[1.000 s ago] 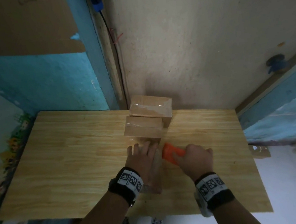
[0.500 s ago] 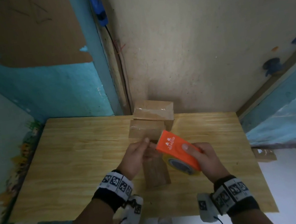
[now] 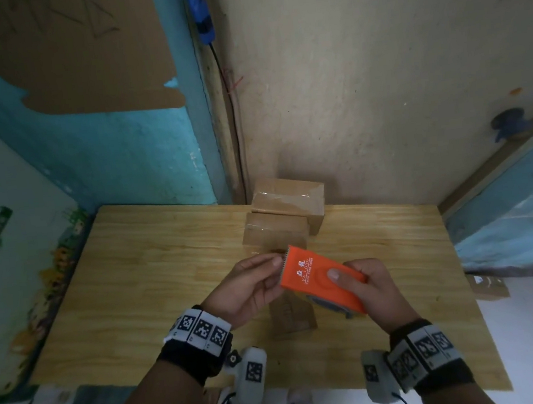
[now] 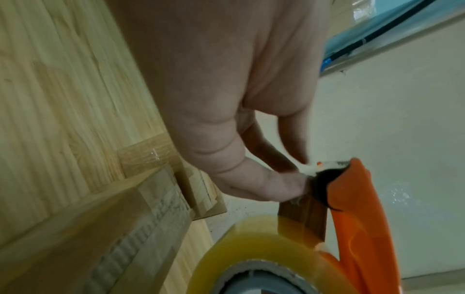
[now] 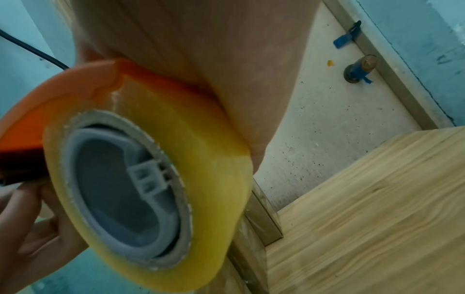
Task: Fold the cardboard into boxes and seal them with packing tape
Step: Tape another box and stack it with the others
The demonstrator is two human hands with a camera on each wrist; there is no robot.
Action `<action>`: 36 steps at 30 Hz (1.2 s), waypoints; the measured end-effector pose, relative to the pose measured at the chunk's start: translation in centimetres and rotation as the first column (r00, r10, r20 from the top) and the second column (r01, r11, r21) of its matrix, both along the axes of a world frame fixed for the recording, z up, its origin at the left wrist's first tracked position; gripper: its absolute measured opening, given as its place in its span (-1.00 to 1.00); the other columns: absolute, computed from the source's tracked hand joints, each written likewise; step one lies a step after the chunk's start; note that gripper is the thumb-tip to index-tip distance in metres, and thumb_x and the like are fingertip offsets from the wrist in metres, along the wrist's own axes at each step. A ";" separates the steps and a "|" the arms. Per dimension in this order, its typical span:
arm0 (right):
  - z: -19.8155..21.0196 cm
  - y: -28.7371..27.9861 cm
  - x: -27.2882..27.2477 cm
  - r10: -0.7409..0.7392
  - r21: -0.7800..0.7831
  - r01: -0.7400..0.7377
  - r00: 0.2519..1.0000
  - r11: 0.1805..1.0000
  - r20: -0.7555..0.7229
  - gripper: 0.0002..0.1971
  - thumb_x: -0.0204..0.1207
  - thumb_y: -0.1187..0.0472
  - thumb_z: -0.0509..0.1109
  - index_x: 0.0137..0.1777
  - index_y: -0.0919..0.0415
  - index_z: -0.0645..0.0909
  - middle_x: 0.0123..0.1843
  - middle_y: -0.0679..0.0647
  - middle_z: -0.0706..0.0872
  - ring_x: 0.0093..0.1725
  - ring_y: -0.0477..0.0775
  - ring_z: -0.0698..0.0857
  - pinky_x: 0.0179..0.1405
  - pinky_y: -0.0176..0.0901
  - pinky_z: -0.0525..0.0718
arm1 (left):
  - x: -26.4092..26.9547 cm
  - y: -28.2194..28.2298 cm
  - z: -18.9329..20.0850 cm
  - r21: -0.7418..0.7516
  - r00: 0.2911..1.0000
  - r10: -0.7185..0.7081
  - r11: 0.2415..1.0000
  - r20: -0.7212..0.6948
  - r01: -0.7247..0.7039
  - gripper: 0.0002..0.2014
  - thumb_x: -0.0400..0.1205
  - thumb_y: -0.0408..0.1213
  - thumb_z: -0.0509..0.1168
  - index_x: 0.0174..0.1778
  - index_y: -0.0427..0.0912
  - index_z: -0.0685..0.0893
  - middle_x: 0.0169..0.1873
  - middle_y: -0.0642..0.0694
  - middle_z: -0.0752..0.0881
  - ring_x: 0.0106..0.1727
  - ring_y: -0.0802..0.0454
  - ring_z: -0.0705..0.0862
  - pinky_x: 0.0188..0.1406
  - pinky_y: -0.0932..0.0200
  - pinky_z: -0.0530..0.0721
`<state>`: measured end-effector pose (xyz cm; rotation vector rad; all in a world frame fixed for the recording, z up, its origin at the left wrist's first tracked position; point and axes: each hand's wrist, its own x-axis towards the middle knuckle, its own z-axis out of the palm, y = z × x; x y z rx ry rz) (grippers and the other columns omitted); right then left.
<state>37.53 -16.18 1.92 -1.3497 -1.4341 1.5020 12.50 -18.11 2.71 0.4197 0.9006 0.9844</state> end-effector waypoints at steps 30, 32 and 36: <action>1.6 1.1 -0.6 0.226 -0.095 -0.213 0.960 0.972 0.163 -0.29 0.28 -0.33 0.64 -0.26 0.47 0.74 -0.32 0.38 0.79 -0.43 0.29 0.78 -0.59 -0.08 0.67 | -3.6 -1.0 -1.0 -0.149 0.945 -0.165 0.981 -0.281 0.127 -0.81 0.63 -0.61 0.39 0.14 -0.48 0.79 0.08 -0.37 0.85 0.09 -0.18 0.87 -0.03 0.15 0.85; 1.4 1.2 -0.8 0.247 -0.110 -0.231 0.953 0.967 0.177 -0.25 0.27 -0.35 0.63 -0.21 0.49 0.74 -0.29 0.36 0.82 -0.40 0.35 0.81 -0.58 -0.10 0.68 | -3.9 -1.0 -1.2 -0.164 0.943 -0.162 0.979 -0.290 0.117 -0.82 0.63 -0.61 0.40 0.13 -0.47 0.80 0.07 -0.36 0.85 0.09 -0.17 0.88 -0.02 0.14 0.85; 1.1 1.6 0.4 0.244 -0.124 -0.222 0.946 0.967 0.213 -0.07 0.19 -0.49 0.66 -0.12 0.55 0.75 -0.23 0.45 0.82 -0.27 0.60 0.80 -0.54 -0.06 0.68 | -6.9 -1.1 -1.9 -0.208 0.932 -0.129 0.976 -0.338 0.060 -0.76 0.56 -0.52 0.50 0.13 -0.48 0.82 0.05 -0.46 0.82 0.03 -0.16 0.85 0.16 0.05 0.83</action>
